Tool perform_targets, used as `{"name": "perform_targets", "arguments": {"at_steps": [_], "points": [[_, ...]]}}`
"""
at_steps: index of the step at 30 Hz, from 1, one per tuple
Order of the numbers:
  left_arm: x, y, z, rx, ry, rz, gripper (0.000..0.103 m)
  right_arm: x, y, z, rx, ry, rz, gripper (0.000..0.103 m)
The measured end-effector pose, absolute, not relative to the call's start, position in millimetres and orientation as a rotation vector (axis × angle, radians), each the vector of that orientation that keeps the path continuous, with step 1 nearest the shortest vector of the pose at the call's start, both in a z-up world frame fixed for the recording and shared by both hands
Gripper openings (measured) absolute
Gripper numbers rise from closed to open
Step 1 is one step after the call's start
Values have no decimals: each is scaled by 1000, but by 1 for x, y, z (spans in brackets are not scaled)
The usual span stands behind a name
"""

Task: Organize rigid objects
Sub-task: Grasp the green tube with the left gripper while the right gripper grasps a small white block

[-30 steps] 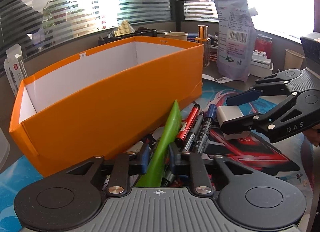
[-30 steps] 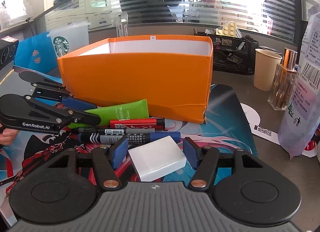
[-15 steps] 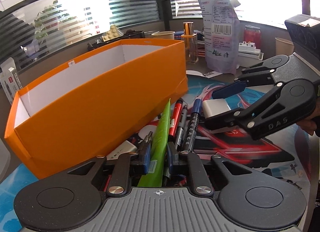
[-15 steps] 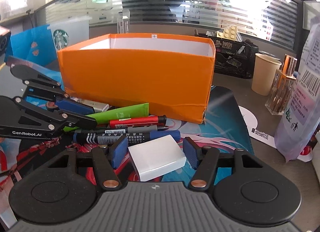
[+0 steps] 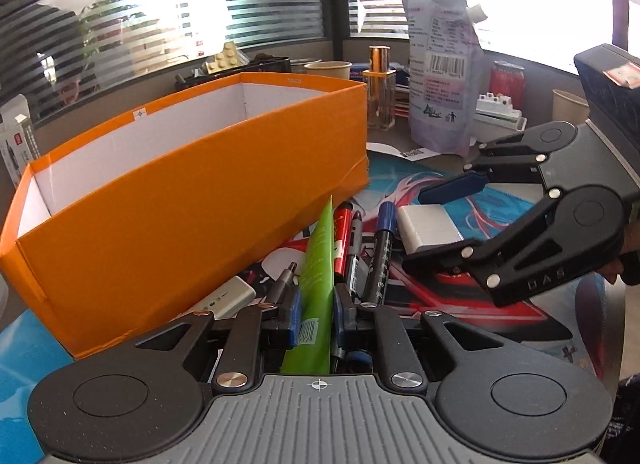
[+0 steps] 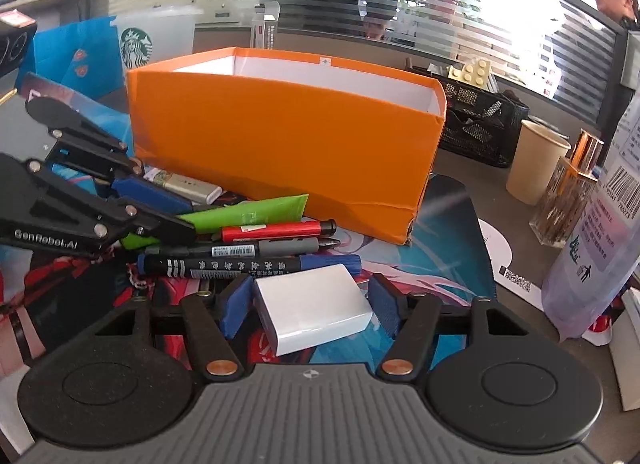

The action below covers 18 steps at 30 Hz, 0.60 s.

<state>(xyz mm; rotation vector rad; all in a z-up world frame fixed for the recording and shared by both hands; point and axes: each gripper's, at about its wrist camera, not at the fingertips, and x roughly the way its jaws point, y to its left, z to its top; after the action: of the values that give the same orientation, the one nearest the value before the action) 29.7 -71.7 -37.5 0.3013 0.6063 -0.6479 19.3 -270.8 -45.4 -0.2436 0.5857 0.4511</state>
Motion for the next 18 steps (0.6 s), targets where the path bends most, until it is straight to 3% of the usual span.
{"name": "perform_targets", "arguments": {"at_steps": [5, 12, 15, 18], "points": [[26, -71, -33, 253, 617, -603, 10, 11, -257, -45, -319, 577, 389, 53], [23, -68, -29, 238, 614, -587, 9, 4, -263, -36, -287, 547, 350, 53], [22, -69, -31, 278, 631, -551, 10, 3, -264, -35, -282, 551, 353, 53], [23, -70, -33, 306, 650, -547, 17, 3, -264, -36, -274, 555, 346, 53]]}}
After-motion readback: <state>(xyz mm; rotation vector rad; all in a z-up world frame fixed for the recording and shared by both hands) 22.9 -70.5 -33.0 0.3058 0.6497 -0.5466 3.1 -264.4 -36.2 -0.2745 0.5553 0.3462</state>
